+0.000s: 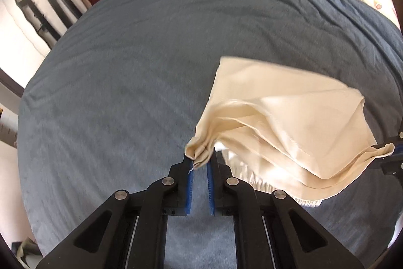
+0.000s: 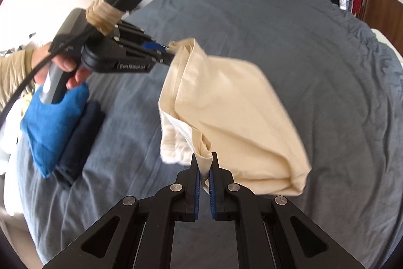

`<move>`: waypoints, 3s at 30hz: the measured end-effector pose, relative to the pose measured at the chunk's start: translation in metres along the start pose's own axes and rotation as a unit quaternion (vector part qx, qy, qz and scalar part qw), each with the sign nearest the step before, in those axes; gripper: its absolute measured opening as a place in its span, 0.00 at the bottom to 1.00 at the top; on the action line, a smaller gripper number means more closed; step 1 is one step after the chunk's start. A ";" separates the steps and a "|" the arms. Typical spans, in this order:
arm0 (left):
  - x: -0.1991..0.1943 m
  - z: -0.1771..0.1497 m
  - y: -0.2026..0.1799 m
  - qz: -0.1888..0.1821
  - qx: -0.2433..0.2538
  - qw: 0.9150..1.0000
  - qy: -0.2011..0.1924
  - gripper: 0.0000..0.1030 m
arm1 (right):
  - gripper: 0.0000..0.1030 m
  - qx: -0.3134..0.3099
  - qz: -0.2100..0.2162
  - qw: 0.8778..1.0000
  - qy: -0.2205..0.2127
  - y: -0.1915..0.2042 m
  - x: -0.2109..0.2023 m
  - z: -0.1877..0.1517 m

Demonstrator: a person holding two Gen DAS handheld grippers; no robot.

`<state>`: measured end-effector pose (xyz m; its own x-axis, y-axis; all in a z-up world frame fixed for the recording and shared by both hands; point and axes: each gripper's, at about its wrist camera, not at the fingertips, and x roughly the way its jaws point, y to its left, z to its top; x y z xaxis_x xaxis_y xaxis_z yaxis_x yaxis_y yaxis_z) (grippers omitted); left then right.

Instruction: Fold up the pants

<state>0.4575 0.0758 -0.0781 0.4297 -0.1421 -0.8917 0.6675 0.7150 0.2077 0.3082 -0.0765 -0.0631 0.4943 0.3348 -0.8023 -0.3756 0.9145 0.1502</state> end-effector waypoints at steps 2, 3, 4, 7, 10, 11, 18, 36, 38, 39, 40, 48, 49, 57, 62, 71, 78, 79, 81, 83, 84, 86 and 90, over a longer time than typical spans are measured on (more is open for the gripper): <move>0.003 -0.010 0.000 0.007 -0.006 1.000 0.010 0.10 | 0.07 -0.003 0.002 1.000 0.013 0.006 0.006 -0.009; 0.004 -0.013 0.000 0.010 -0.009 1.000 0.017 0.10 | 0.07 -0.005 0.002 1.000 0.017 0.007 0.008 -0.011; 0.005 -0.016 0.000 0.012 -0.012 1.000 0.020 0.11 | 0.07 -0.007 0.001 1.000 0.022 0.008 0.009 -0.014; 0.006 -0.025 -0.001 0.032 -0.024 0.998 0.042 0.12 | 0.07 -0.017 -0.004 0.999 0.033 0.013 0.016 -0.019; -0.003 -0.032 0.001 0.049 -0.040 0.997 0.044 0.24 | 0.08 -0.026 -0.005 0.998 0.050 0.018 0.021 -0.025; -0.006 -0.034 0.002 0.053 -0.043 0.997 0.041 0.27 | 0.09 -0.026 -0.007 0.998 0.051 0.019 0.022 -0.027; -0.031 -0.042 -0.008 0.079 -0.021 0.996 0.021 0.40 | 0.21 -0.051 -0.014 0.996 0.068 0.035 0.010 -0.042; -0.014 -0.030 0.012 0.026 0.012 1.000 0.008 0.43 | 0.28 0.034 -0.149 0.988 0.029 0.058 0.024 -0.042; -0.010 -0.028 0.011 0.016 0.011 1.000 0.008 0.43 | 0.28 0.034 -0.150 0.988 0.030 0.059 0.024 -0.042; -0.008 -0.027 0.011 0.011 0.011 1.000 0.009 0.43 | 0.28 0.038 -0.152 0.987 0.029 0.059 0.024 -0.042; -0.005 -0.025 0.011 0.008 0.012 1.000 0.008 0.43 | 0.28 0.040 -0.156 0.987 0.028 0.059 0.024 -0.041; 0.007 -0.016 0.014 0.000 -0.009 1.000 -0.004 0.42 | 0.28 0.062 -0.203 0.977 0.022 0.054 0.026 -0.039; 0.008 -0.016 0.014 0.000 -0.012 1.000 -0.006 0.42 | 0.28 0.065 -0.215 0.974 0.019 0.052 0.025 -0.039; 0.017 -0.012 0.013 -0.021 -0.030 0.999 -0.002 0.17 | 0.28 0.075 -0.236 0.969 0.019 0.050 0.027 -0.038; 0.012 -0.012 0.016 -0.028 -0.040 0.999 -0.008 0.10 | 0.28 0.062 -0.241 0.968 0.023 0.060 0.034 -0.036; 0.008 -0.014 0.019 -0.032 -0.055 0.998 -0.015 0.07 | 0.28 0.029 -0.310 0.950 0.011 0.074 0.050 -0.035; 0.013 -0.018 0.017 -0.026 -0.064 0.998 -0.015 0.05 | 0.28 -0.036 -0.374 0.926 0.024 0.084 0.076 -0.034; 0.013 -0.019 0.017 -0.026 -0.066 0.997 -0.014 0.05 | 0.28 -0.038 -0.377 0.925 0.027 0.084 0.079 -0.035; 0.012 -0.019 0.016 -0.023 -0.068 0.997 -0.015 0.05 | 0.13 -0.022 -0.364 0.931 0.032 0.080 0.076 -0.036; 0.007 -0.020 0.012 -0.013 -0.066 0.998 -0.019 0.05 | 0.04 0.000 -0.342 0.939 0.030 0.073 0.066 -0.036; 0.005 -0.020 0.011 -0.012 -0.065 0.998 -0.019 0.05 | 0.03 0.009 -0.335 0.942 0.027 0.070 0.058 -0.035; 0.000 -0.022 0.006 -0.008 -0.062 0.998 -0.021 0.05 | 0.02 0.010 -0.323 0.946 0.010 0.069 0.040 -0.035; -0.005 -0.029 -0.003 -0.003 -0.056 0.998 -0.018 0.05 | 0.02 0.020 -0.310 0.951 0.002 0.067 0.008 -0.035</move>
<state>0.4361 0.0943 -0.0854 0.4483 -0.1692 -0.8777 0.5989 0.7858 0.1544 0.2595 -0.0201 -0.0798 0.6072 -0.2722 -0.7465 0.0172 0.9438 -0.3302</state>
